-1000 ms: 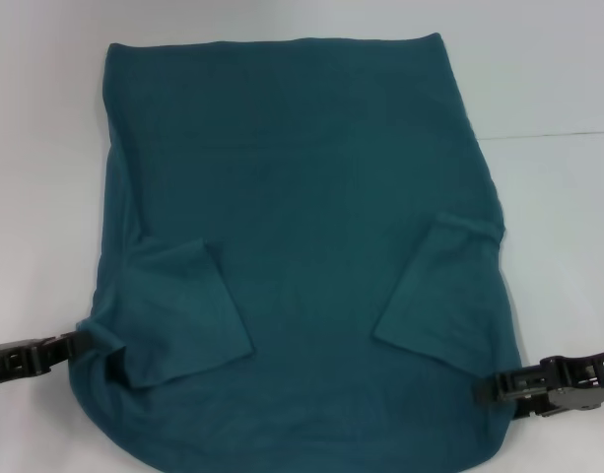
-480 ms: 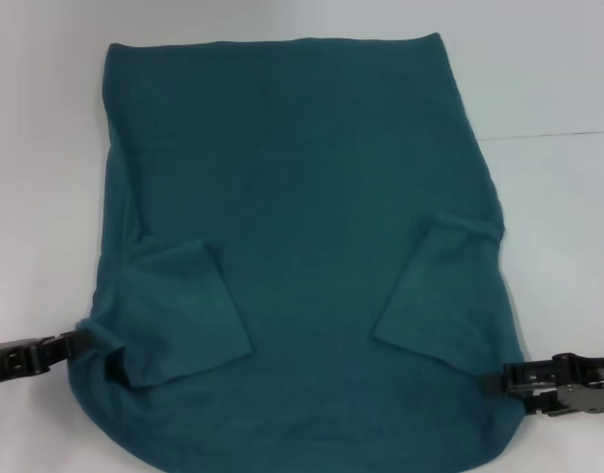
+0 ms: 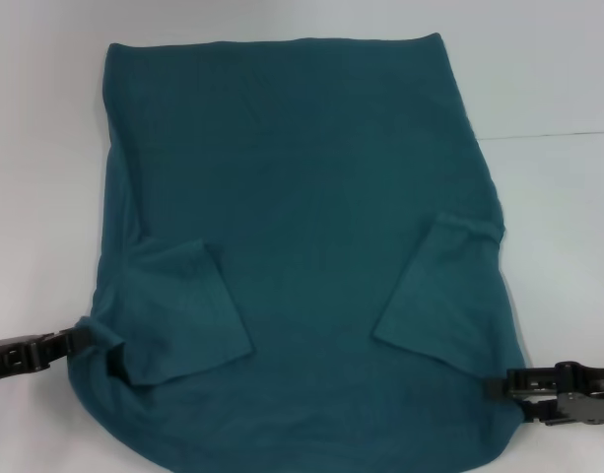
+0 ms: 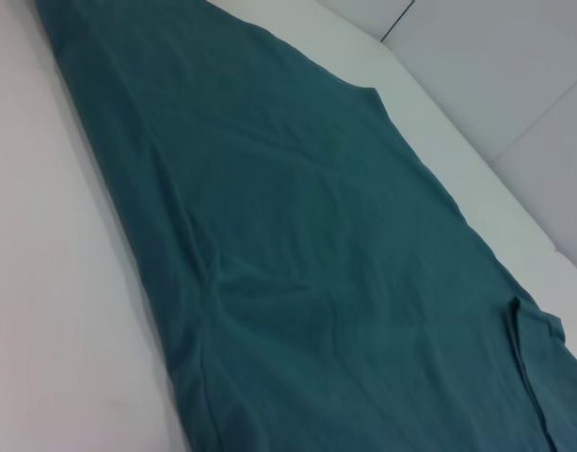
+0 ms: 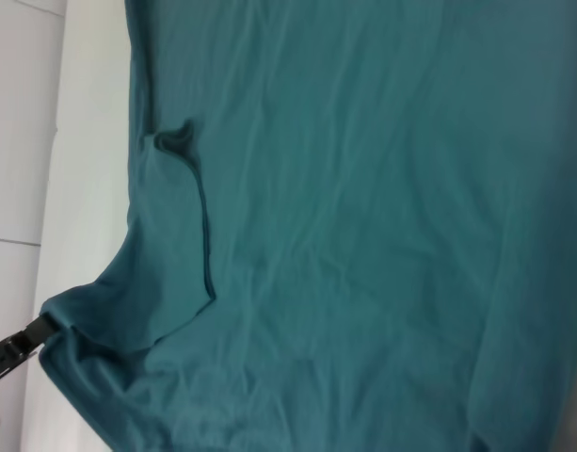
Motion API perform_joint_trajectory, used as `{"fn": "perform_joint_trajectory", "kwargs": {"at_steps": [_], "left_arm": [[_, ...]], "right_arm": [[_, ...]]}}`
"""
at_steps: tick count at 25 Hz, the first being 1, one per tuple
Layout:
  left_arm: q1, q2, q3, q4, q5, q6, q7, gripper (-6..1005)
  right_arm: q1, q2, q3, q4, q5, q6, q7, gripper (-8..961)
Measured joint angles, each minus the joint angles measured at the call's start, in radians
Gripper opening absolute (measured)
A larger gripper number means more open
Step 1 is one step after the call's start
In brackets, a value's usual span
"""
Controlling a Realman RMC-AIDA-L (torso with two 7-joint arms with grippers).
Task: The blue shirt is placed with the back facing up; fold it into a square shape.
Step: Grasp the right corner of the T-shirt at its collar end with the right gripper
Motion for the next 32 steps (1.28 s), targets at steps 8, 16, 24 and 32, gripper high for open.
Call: {"fn": "perform_joint_trajectory", "kwargs": {"at_steps": [8,16,24,32], "left_arm": [[0.000,0.001,0.000,0.000,0.000,-0.001,0.000,75],[-0.002,0.002,0.002,-0.001,0.000,-0.004,0.000,77],[-0.006,0.001,0.001,-0.016,0.000,-0.015,0.002,79],[-0.010,0.002,0.000,-0.021,0.000,-0.016,0.003,81]], "right_arm": [[-0.011,0.002,0.004,0.015,0.049,-0.012,-0.021,862],[-0.058,-0.006,0.005,0.015,0.158,-0.023,-0.017,818],[-0.063,-0.012,-0.012,0.058,0.154,0.023,-0.011,819],[-0.050,-0.007,-0.032,0.068,0.136,0.036,-0.010,816]]}}
